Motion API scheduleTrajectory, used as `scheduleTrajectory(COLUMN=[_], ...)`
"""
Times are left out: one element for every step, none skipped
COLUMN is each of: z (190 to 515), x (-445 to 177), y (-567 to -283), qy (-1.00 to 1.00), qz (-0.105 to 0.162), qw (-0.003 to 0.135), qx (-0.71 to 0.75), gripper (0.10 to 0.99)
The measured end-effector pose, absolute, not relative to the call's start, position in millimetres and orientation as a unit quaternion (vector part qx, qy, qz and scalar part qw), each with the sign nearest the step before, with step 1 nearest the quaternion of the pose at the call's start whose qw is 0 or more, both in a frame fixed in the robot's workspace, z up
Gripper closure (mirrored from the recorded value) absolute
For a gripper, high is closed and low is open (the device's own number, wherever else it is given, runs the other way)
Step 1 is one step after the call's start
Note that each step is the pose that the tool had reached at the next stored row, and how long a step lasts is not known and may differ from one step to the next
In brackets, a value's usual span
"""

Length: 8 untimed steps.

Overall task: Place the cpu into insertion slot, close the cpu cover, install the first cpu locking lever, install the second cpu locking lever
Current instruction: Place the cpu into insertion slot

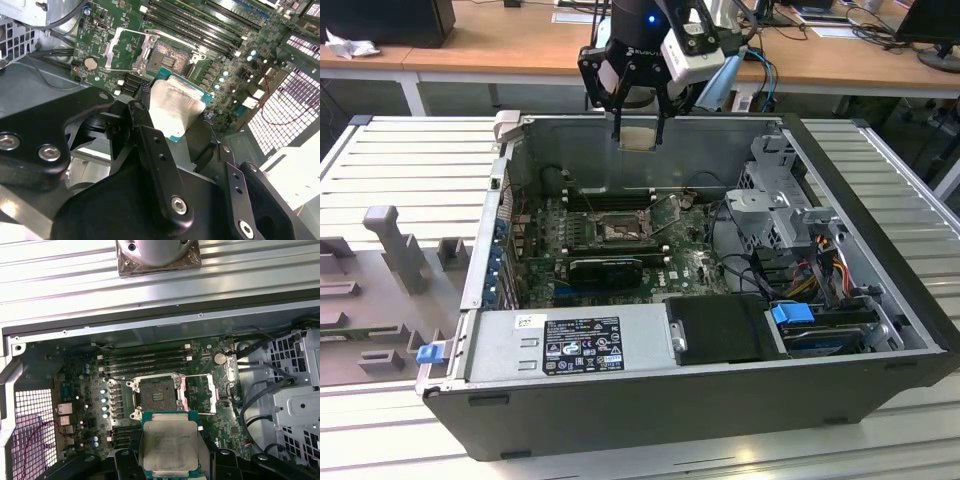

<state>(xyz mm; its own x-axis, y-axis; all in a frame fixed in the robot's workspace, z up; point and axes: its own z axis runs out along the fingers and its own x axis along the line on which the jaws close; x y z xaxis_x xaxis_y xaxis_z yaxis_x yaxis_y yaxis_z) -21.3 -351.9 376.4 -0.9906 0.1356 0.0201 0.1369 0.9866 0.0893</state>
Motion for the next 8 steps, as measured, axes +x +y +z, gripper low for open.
scheduleTrajectory(z=[376.4, 376.4, 376.4, 376.4, 376.4, 376.4, 376.4, 376.4], x=[-21.3, -21.3, -21.3, -21.3, -21.3, -21.3, -21.3, -21.3], y=[-351.9, -351.9, -351.9, -351.9, -351.9, -351.9, -351.9, -351.9], qy=[-0.997, -0.997, -0.996, -0.996, -0.996, -0.996, -0.996, -0.996], qz=[-0.045, -0.045, -0.045, -0.045, -0.045, -0.045, -0.045, -0.045], qw=[0.007, 0.007, 0.007, 0.007, 0.007, 0.007, 0.007, 0.007], qx=[-0.069, -0.07, -0.071, -0.071, -0.072, -0.073, -0.074, -0.075], gripper=[0.557, 0.557, 0.557, 0.557, 0.557, 0.557, 0.557, 0.557])
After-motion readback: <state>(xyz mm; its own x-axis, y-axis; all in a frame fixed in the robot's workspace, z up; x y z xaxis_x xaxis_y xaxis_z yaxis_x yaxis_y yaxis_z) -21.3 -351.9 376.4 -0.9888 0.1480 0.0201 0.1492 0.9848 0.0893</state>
